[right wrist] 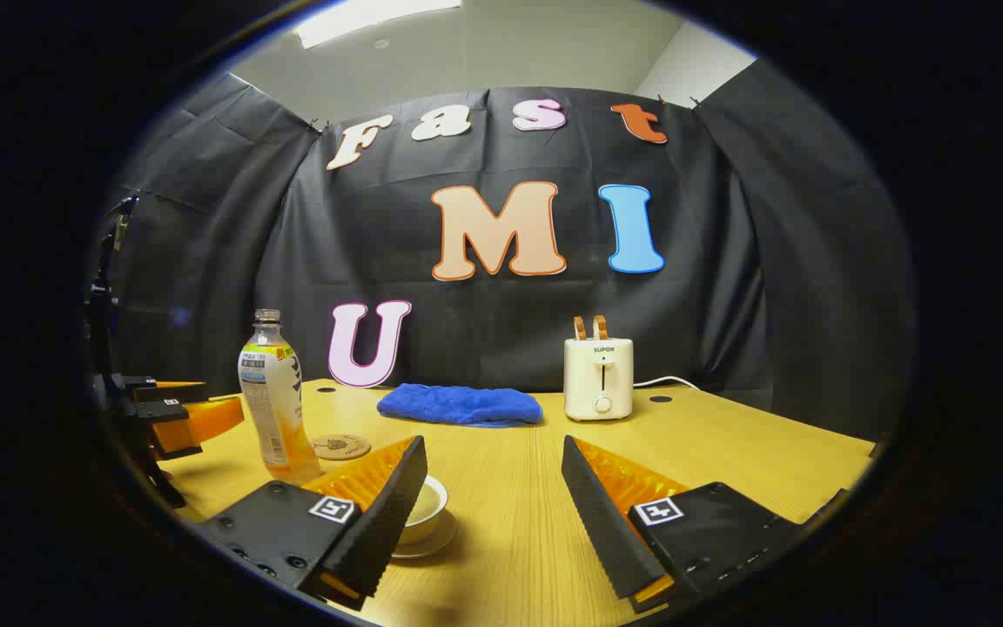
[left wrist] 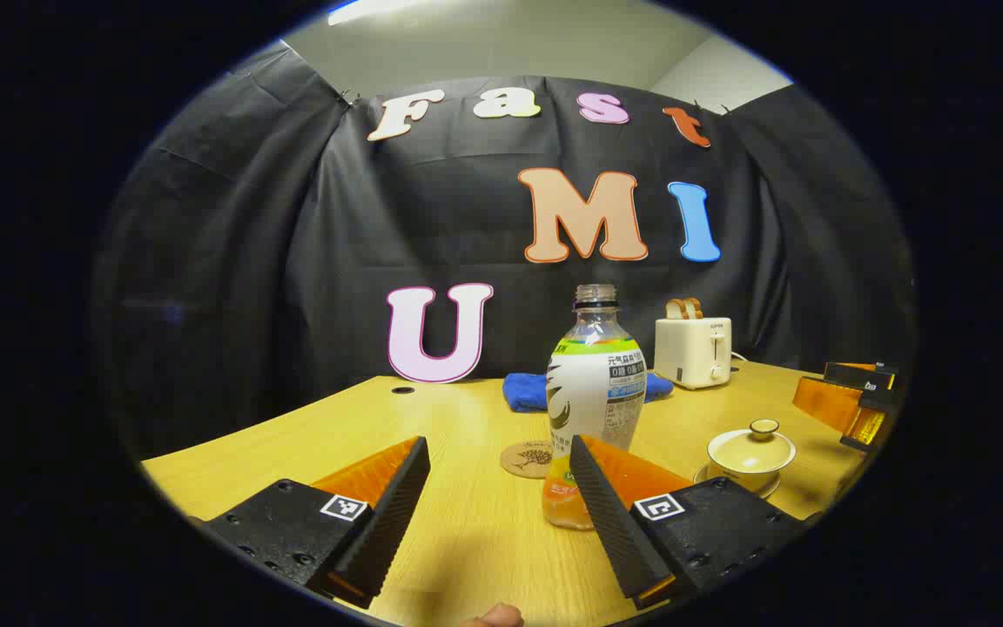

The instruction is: Open the teacup lid with one hand, grasp the water bottle and pour water into the teacup with the other hand; after pouring, place the water bottle on the coaster and then close the teacup lid.

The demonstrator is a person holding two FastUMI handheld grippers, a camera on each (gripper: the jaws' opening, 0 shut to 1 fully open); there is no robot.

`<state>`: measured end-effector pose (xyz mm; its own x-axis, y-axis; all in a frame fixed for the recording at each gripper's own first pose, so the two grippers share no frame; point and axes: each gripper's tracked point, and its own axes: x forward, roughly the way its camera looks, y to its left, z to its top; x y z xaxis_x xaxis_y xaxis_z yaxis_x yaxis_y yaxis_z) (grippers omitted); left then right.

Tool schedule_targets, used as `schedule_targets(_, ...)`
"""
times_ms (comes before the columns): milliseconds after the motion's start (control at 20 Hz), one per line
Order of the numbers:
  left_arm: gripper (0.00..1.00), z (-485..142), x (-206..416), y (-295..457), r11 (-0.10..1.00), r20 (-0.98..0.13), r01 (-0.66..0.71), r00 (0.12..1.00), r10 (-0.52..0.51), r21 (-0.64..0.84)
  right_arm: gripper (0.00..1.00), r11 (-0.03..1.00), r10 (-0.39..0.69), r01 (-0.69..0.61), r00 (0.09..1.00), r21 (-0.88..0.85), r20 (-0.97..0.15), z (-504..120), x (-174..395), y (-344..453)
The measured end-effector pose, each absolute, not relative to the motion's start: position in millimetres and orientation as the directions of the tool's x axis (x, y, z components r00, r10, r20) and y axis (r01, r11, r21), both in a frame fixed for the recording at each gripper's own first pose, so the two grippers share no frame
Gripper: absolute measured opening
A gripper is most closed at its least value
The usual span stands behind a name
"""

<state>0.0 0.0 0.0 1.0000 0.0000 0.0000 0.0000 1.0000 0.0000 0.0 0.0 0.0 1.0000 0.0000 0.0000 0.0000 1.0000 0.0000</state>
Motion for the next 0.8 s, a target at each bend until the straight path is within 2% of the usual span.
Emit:
schedule_targets(500, 0.94, -1.8, 1.1, -1.5, 1.0, 0.0, 0.005, 1.0, -0.005, -0.002, 0.94, 1.0, 0.011, -0.011, 1.0, 0.002, -0.029, -6.5, 4.0, 1.7)
schedule_targets(550, 0.95, -0.9, 1.4, -1.9, 1.0, 0.001, 0.007, 1.0, -0.007, -0.002, 0.99, 1.0, 0.011, -0.011, 1.0, 0.003, -0.028, -5.4, 3.7, 2.2)
schedule_targets(600, 0.94, -0.9, 1.0, -2.3, 1.0, 0.001, 0.008, 1.0, -0.008, -0.002, 0.94, 1.0, 0.011, -0.011, 1.0, 0.002, -0.028, -5.5, 3.7, 2.7)
schedule_targets(700, 0.94, -1.5, 0.8, -1.7, 1.0, 0.002, 0.009, 1.0, -0.009, -0.002, 0.94, 1.0, 0.011, -0.011, 1.0, 0.002, -0.027, -5.8, 4.5, 2.6)
schedule_targets(750, 0.94, -1.9, 1.2, -1.8, 1.0, 0.001, 0.009, 1.0, -0.009, -0.002, 0.99, 1.0, 0.014, -0.014, 1.0, 0.002, -0.028, -5.1, 4.4, 2.9)
schedule_targets(800, 0.94, -1.9, 1.7, -2.1, 1.0, 0.001, 0.01, 1.0, -0.01, -0.002, 0.94, 1.0, 0.02, -0.02, 0.999, 0.002, -0.029, -6.5, 4.1, 4.9)
